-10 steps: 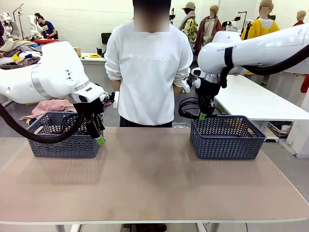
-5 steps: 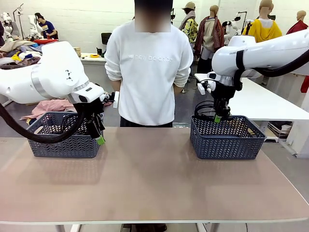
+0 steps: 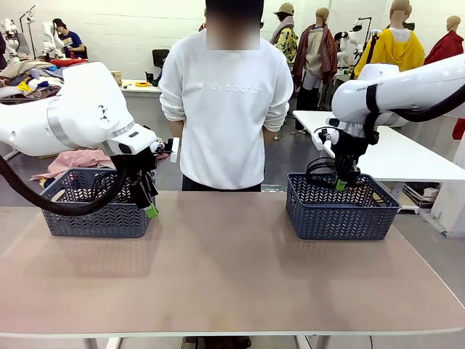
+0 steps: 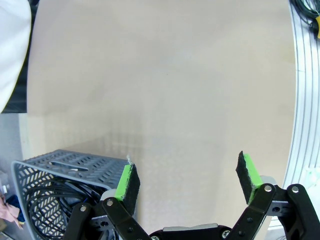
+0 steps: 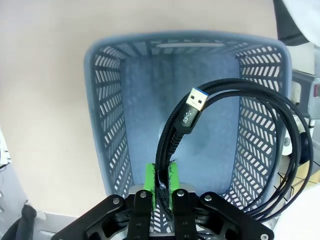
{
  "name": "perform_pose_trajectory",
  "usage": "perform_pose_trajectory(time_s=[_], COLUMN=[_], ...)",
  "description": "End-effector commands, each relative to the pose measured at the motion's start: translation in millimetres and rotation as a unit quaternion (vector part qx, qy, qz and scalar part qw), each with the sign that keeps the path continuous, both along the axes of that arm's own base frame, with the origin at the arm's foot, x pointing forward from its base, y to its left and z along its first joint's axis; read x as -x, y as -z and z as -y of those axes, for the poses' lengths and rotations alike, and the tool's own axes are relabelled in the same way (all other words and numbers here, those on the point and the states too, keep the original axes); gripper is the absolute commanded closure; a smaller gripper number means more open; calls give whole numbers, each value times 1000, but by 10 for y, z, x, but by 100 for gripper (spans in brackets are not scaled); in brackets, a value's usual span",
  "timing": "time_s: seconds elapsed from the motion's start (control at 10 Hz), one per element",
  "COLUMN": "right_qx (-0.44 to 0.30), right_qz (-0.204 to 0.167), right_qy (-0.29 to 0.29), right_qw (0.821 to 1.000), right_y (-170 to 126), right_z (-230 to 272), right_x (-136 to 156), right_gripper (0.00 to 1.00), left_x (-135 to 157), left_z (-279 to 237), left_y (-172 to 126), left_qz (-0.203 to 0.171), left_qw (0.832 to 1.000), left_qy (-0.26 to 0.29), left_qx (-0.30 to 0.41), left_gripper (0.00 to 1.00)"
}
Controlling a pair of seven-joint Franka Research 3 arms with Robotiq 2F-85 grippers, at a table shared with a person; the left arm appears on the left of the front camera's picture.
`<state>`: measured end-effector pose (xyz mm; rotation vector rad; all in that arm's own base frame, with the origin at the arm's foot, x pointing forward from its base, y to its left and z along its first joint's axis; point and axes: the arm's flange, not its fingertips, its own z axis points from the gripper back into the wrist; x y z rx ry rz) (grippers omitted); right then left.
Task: Organize the cables according to human instructions.
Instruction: Pick up a bundle of cables and place it in the basket indicated by the human.
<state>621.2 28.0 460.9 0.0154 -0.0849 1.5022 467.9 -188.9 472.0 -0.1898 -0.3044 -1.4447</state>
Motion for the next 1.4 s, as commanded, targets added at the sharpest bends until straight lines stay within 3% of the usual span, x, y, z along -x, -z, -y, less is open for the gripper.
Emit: perform_pose_trajectory(time_s=[0.0, 0.6, 0.7, 0.8, 0.9, 1.0, 1.1, 1.2, 1.3], right_qx=[-12, -12, -12, -12, -10, -12, -11, -11, -12], right_qz=[23, 8, 5, 4, 3, 4, 6, 6, 4], right_qy=[-13, -25, -26, -25, -24, -21, -18, -18, -17], right_qw=[1000, 1000, 1000, 1000, 1000, 1000, 1000, 1000, 1000], right_y=[67, 179, 184, 186, 186, 180, 176, 174, 174], right_z=[86, 120, 120, 115, 115, 118, 119, 113, 110], right_x=[69, -2, -7, -5, -8, -16, -21, -19, -22], right_gripper=[87, 84, 67, 64, 47, 44, 27, 24, 7], left_x=[8, 8, 8, 8, 8, 8, 8, 8, 8], left_z=[-20, -20, -20, -20, -20, -20, -20, -20, -20], left_y=[-6, -6, -6, -6, -6, -6, -6, -6, -6], left_qz=[1, 1, 1, 1, 1, 1, 1, 1, 1], left_qw=[1000, 1000, 1000, 1000, 1000, 1000, 1000, 1000, 1000], left_qy=[-1, -1, -1, -1, -1, -1, -1, -1, -1], left_qx=[0, 0, 0, 0, 0, 0, 0, 0, 0], left_gripper=[0, 0, 0, 0, 0, 0, 0, 0, 0])
